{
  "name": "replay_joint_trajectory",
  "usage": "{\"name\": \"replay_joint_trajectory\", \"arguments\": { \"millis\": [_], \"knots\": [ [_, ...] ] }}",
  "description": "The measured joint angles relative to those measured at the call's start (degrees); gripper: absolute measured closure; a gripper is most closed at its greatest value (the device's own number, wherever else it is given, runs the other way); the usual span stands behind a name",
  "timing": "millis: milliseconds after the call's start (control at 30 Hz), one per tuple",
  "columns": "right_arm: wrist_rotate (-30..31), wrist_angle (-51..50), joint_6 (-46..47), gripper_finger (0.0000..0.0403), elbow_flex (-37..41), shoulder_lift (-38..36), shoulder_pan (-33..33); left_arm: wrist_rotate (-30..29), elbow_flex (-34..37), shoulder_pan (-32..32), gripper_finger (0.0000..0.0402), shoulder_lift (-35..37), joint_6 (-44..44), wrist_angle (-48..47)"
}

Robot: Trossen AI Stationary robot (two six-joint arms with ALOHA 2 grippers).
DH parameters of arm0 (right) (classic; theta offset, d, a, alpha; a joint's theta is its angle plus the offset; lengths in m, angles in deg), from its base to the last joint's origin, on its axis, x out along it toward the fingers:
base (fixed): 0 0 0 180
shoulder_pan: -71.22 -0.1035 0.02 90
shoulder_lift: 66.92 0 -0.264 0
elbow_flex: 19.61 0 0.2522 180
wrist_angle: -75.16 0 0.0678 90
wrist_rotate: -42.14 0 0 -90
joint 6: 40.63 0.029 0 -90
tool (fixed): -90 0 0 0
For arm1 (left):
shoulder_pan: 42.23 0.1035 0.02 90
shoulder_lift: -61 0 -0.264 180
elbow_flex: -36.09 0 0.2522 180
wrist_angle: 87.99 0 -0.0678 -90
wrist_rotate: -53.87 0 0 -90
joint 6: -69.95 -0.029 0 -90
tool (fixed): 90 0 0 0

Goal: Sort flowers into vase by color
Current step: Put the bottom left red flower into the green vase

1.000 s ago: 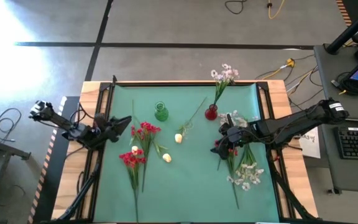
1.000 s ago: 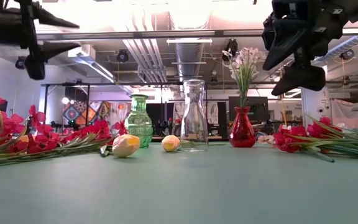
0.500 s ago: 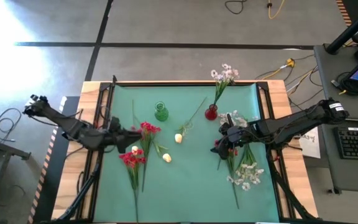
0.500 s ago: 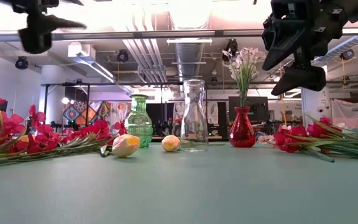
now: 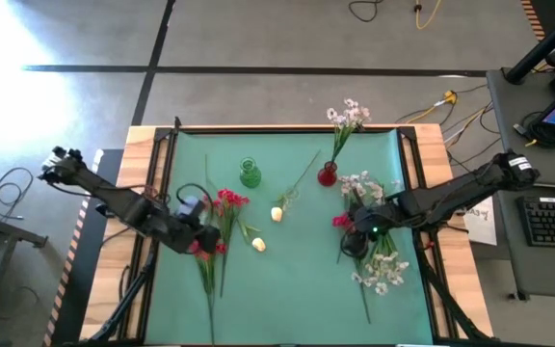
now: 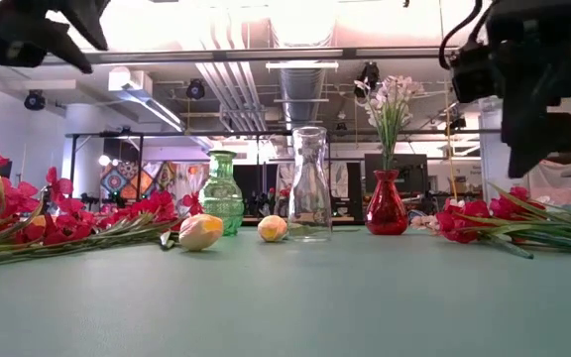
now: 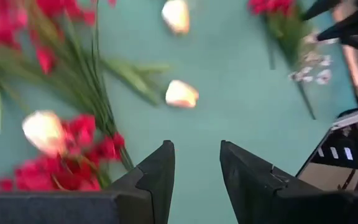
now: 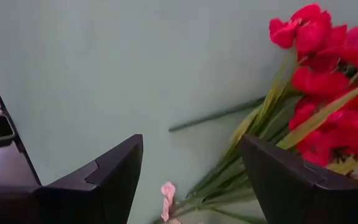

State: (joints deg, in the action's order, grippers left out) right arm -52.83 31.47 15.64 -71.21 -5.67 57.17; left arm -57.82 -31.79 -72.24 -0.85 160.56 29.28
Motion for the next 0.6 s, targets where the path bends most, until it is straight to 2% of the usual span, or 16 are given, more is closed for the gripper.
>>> {"name": "replay_joint_trajectory", "arguments": {
  "millis": [133,300,467,600],
  "knots": [
    [0.5,0.7,-1.1,0.0147,0.0,0.0,-0.8,6.8,-1.1,-1.4,0.0282,-6.3,10.1,0.0],
    [1.0,0.7,-4.0,0.0152,0.0,0.0,-1.1,11.1,-2.2,-5.8,0.0261,-14.1,20.3,-0.5],
    [2.0,0.8,-6.3,0.0148,0.0,0.0,-1.1,12.2,-6.1,-8.8,0.0216,-20.5,24.9,-0.8],
    [2.0,0.8,-6.3,0.0149,0.0,0.0,-1.1,13.1,-8.9,-10.1,0.0177,-26.4,26.1,-4.6]
  ]
}}
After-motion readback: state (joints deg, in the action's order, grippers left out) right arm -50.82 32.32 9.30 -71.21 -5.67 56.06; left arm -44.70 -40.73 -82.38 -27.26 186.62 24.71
